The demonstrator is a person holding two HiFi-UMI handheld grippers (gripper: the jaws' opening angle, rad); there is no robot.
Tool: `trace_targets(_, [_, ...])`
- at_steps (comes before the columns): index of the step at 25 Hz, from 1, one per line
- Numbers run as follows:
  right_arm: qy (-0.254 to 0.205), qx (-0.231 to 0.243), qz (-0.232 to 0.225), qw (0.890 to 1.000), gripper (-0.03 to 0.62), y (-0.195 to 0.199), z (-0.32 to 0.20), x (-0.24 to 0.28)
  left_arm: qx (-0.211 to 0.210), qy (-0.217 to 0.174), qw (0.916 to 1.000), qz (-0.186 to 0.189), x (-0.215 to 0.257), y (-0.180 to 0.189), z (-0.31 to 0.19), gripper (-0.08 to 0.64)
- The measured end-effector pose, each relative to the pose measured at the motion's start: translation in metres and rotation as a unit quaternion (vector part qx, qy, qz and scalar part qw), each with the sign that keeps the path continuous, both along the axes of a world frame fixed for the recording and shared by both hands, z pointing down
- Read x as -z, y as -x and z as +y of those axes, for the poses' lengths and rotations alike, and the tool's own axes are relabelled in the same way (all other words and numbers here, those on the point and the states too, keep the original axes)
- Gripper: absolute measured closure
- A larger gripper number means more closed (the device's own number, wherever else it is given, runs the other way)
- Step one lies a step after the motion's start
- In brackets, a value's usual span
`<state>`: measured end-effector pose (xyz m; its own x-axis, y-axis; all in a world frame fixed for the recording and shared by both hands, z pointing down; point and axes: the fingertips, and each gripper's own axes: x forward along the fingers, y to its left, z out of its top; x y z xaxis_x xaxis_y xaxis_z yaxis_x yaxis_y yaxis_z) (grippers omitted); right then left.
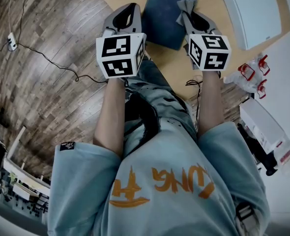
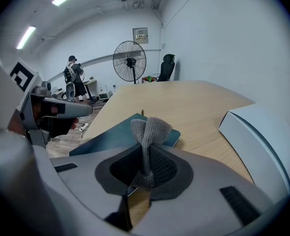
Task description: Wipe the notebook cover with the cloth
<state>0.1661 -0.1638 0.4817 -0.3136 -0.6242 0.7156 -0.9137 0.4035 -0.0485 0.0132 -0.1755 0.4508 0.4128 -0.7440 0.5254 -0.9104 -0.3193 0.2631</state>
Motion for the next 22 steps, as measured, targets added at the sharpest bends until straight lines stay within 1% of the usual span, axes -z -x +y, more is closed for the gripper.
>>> trace_targets(11, [0.014, 0.024, -0.007, 1.0, 0.548, 0.015, 0.045, -0.004, -0.008, 0.002, 1.0, 0.005, -0.003, -0.008, 0.019, 0.543])
trace_targets(22, [0.025, 0.057, -0.017, 0.998, 0.546, 0.023, 0.084, -0.006, -0.001, 0.005, 1.0, 0.001, -0.01, -0.02, 0.035, 0.543])
